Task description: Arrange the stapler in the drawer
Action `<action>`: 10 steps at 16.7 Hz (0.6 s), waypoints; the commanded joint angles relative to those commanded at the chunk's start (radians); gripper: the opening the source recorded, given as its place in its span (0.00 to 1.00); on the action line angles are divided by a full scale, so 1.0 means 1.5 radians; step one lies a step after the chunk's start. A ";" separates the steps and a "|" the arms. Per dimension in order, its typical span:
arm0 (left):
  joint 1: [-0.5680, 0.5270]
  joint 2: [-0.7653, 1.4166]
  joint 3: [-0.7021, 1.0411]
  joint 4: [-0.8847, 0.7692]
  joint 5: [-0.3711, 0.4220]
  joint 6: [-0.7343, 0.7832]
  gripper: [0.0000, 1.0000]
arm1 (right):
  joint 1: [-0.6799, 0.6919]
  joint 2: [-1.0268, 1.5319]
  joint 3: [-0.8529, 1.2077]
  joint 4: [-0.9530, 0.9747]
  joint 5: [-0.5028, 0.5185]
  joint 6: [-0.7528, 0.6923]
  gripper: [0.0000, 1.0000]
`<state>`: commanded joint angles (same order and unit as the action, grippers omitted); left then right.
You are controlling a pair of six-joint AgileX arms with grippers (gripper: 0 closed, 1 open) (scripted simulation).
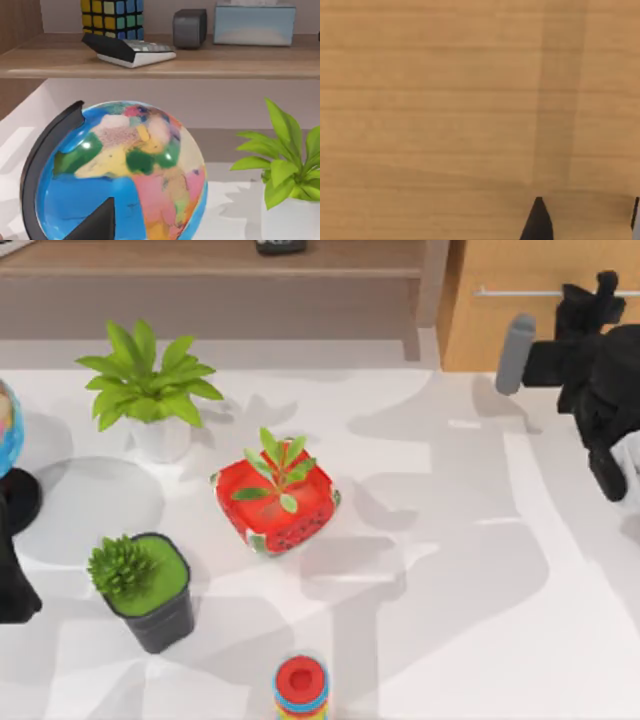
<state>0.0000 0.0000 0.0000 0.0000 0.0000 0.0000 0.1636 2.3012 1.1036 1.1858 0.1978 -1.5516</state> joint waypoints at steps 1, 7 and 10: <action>0.000 0.000 0.000 0.000 0.000 0.000 1.00 | 0.000 0.000 0.000 0.000 0.000 0.000 0.75; 0.000 0.000 0.000 0.000 0.000 0.000 1.00 | 0.000 0.000 0.000 0.000 0.000 0.000 1.00; 0.000 0.000 0.000 0.000 0.000 0.000 1.00 | 0.000 0.000 0.000 0.000 0.000 0.000 1.00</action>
